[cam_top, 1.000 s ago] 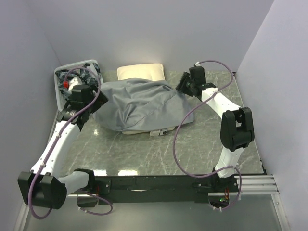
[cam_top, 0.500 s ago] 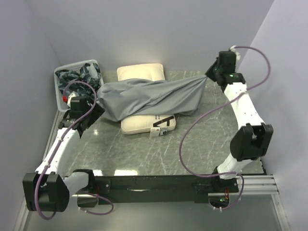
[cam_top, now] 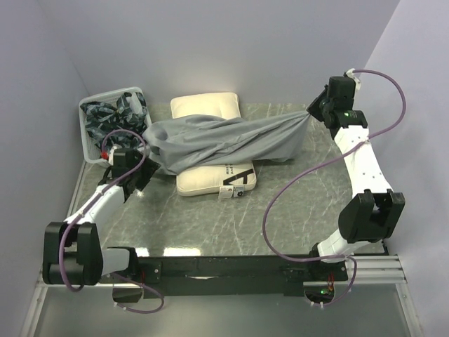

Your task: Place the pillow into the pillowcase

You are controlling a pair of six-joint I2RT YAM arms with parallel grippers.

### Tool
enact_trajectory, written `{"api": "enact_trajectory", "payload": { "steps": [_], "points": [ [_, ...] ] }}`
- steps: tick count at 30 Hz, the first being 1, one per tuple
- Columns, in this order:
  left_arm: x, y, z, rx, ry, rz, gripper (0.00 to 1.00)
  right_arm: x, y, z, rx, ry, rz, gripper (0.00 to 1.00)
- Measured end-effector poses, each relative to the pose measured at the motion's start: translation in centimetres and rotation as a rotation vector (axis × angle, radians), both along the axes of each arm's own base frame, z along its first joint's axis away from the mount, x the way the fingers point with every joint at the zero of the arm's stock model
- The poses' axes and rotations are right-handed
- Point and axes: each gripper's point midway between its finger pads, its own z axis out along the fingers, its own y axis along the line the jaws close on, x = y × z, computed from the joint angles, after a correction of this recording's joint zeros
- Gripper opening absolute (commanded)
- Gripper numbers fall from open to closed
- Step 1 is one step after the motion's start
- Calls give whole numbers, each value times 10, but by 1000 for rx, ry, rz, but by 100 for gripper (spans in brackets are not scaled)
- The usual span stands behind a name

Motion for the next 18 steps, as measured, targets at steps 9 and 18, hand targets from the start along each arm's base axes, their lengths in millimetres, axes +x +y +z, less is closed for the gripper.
{"api": "enact_trajectory", "payload": {
  "steps": [9,18],
  "points": [
    [32,4,-19,-45,-45,92,60,0,8,0,22,0,39,0],
    [35,6,-43,-1,-13,149,1,-1,13,1,40,-1,64,0]
  ]
}}
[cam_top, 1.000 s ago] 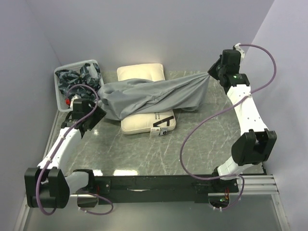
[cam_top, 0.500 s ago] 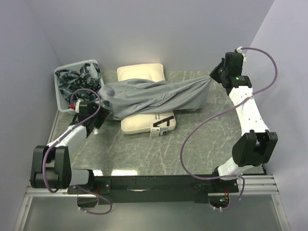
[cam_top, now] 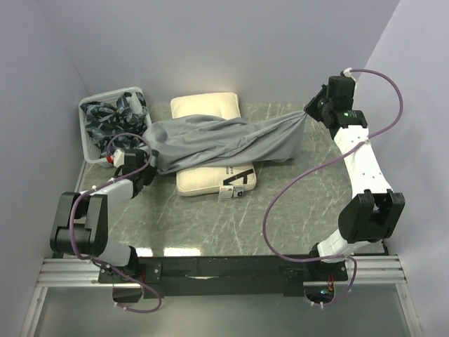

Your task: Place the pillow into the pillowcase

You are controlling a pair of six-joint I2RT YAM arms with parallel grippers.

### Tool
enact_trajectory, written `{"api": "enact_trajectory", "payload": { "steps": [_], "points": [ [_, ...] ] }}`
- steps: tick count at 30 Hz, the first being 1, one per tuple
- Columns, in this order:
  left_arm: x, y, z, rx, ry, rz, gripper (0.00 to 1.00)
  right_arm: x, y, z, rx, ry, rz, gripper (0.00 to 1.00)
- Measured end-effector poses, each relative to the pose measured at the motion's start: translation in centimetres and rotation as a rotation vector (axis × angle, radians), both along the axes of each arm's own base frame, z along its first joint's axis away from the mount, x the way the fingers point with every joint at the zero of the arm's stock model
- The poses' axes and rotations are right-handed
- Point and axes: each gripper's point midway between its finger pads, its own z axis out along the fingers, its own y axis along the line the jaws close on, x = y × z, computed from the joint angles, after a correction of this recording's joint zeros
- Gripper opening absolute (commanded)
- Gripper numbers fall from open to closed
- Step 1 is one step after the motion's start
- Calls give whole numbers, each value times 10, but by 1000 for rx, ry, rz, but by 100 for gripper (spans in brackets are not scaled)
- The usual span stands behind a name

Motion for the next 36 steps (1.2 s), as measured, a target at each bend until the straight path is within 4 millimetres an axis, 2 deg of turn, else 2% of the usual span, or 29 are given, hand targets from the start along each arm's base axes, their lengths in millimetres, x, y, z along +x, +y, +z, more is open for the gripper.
{"api": "enact_trajectory", "payload": {
  "steps": [2,3,6,8,9,11,13,15,17,19,22,26,29,32,36],
  "points": [
    [-1,5,3,28,13,9,1,0,1,1,1,0,3,0],
    [2,9,12,45,1,17,1,-1,1,3,2,2,3,0],
    [13,18,63,89,-82,30,1,-2,1,16,2,-10,3,0],
    [25,25,127,114,-198,38,1,-2,0,35,4,-43,1,0],
    [32,29,165,128,-267,43,1,-2,-2,48,8,-66,-1,0],
    [41,42,260,158,-450,68,1,-3,-11,79,14,-127,-23,0],
    [38,55,338,192,-600,93,1,-6,-26,113,27,-198,-60,0],
    [30,60,393,209,-703,94,1,-13,-34,140,54,-258,-75,0],
    [21,56,436,223,-785,69,1,-24,-37,162,83,-310,-79,0],
    [18,55,460,232,-831,50,1,-37,-38,179,113,-350,-77,0],
    [21,52,480,244,-865,11,1,-54,-41,200,143,-411,-80,0],
    [35,45,484,240,-861,-41,1,-70,-47,226,160,-491,-96,0],
    [50,38,488,230,-871,-85,1,-73,-53,239,176,-534,-104,0],
    [72,32,481,214,-871,-131,1,-68,-55,244,206,-567,-95,0],
    [116,25,469,186,-861,-190,1,-51,-57,237,257,-569,-53,0]
  ]
}}
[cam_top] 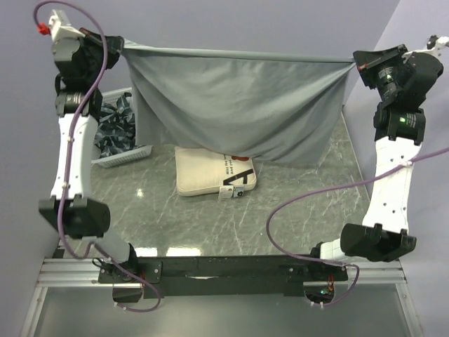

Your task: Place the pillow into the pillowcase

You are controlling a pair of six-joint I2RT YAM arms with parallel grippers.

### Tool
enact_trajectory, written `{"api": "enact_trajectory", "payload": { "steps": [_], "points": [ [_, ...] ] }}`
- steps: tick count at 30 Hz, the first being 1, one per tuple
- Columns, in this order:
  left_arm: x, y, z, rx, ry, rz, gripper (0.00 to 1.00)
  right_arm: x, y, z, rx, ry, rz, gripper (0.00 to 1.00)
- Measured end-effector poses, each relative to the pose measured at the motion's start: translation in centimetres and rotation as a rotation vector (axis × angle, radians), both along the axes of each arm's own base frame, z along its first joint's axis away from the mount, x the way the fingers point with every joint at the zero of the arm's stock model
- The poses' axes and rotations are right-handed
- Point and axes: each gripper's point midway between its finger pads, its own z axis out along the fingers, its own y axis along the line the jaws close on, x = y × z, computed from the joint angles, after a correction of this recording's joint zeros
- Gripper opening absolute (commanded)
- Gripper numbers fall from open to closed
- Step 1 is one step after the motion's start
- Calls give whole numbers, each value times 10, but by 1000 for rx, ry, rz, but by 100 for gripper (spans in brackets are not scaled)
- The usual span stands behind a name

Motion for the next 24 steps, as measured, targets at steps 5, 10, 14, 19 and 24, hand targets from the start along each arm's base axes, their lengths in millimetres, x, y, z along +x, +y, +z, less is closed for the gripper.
{"api": "enact_trajectory", "payload": {
  "steps": [5,10,14,19,24],
  "points": [
    [35,4,-3,-6,13,-38,1,15,6,-25,40,29,63,0],
    [24,34,17,-62,-18,-67,1,-7,33,-55,87,38,166,0],
    [-9,70,-5,-128,44,-4,1,-56,76,-92,113,27,277,0],
    [-66,167,-83,-260,183,279,1,-128,190,-170,77,64,554,0],
    [-106,229,-169,-356,339,528,33,-210,289,-301,-18,282,851,14]
  ]
}}
